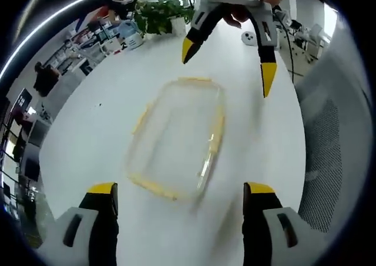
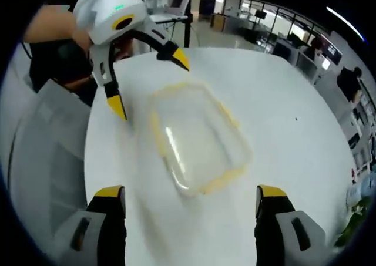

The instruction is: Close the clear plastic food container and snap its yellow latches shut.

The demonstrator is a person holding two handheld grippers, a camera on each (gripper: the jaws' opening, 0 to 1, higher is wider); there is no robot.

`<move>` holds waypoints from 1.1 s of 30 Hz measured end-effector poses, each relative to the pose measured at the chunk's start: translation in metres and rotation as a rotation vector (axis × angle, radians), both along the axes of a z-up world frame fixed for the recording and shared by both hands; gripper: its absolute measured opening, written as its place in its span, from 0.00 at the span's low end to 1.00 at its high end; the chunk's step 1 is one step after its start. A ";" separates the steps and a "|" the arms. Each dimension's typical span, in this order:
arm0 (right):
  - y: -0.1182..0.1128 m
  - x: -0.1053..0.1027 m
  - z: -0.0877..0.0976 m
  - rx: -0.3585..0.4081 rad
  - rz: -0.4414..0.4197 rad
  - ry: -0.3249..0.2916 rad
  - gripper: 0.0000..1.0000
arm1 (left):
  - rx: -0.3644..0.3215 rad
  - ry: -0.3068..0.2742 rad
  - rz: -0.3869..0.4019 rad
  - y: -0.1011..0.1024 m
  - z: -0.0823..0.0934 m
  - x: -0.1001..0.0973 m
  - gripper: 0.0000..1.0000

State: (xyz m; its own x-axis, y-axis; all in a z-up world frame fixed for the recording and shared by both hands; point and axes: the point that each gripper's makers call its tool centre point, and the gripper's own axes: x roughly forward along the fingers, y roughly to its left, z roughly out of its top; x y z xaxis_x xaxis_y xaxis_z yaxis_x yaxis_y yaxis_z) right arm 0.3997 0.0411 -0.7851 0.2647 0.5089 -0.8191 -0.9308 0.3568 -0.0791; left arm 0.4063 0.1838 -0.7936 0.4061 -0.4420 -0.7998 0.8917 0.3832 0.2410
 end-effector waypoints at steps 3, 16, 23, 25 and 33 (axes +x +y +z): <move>-0.001 -0.002 0.002 0.026 -0.033 0.004 0.93 | -0.008 -0.012 0.013 0.003 0.001 -0.002 0.89; -0.008 -0.015 0.004 0.119 -0.135 -0.007 0.94 | -0.086 -0.013 0.078 0.005 0.002 -0.018 0.89; -0.011 -0.023 0.005 0.160 -0.171 -0.039 0.92 | -0.110 -0.036 0.102 0.012 0.002 -0.026 0.89; -0.012 -0.024 0.007 0.168 -0.176 -0.052 0.92 | -0.128 -0.033 0.114 0.014 0.002 -0.027 0.89; -0.017 -0.030 0.015 0.237 -0.238 -0.094 0.92 | -0.165 -0.058 0.130 0.016 0.005 -0.038 0.89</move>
State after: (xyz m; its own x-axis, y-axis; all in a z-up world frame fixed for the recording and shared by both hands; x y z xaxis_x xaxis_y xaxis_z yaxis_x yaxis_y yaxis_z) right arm 0.3694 0.0245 -0.7705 0.4674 0.5970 -0.6520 -0.8119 0.5817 -0.0494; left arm 0.3678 0.1996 -0.7883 0.5111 -0.5057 -0.6950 0.8188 0.5324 0.2147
